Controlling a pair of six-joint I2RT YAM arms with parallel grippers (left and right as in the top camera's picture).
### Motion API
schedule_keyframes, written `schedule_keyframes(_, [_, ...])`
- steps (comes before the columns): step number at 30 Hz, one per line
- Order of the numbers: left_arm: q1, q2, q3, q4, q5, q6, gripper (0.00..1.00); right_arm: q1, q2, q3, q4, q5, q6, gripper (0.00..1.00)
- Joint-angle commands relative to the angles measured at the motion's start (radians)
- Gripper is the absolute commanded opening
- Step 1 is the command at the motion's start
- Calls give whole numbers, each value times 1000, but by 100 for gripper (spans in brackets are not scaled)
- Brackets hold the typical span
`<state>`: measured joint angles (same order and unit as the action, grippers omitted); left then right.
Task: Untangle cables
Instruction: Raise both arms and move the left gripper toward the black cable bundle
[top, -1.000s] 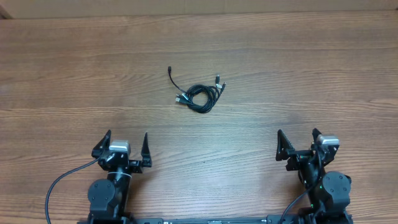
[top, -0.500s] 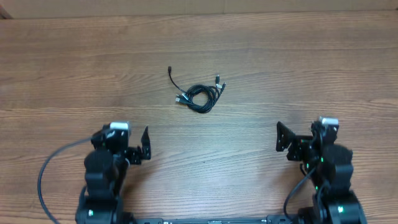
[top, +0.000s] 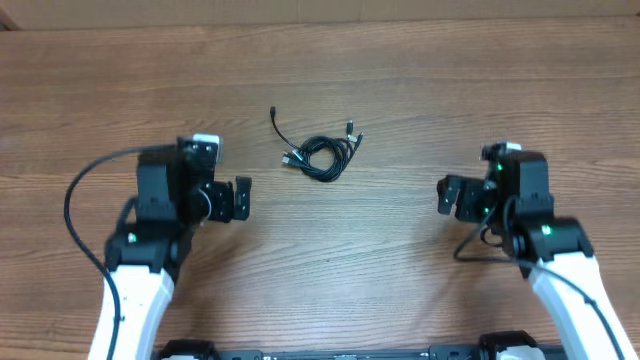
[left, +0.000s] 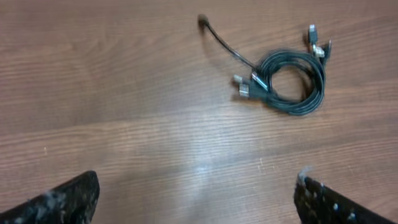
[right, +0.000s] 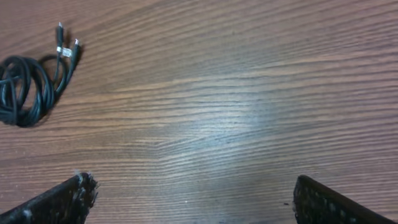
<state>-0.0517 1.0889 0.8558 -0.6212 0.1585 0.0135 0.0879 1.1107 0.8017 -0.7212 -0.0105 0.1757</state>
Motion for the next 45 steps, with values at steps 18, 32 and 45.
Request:
schedule_keyframes(18, [-17, 121, 131, 327, 161, -395, 100, 7, 34, 103, 8, -89, 0, 100])
schedule_keyframes(32, [-245, 532, 567, -64, 52, -90, 100, 7, 34, 103, 9, -141, 10, 100])
schedule_keyframes(45, [-406, 845, 566, -42, 51, -34, 91, 7, 34, 103, 8, -141, 10, 100])
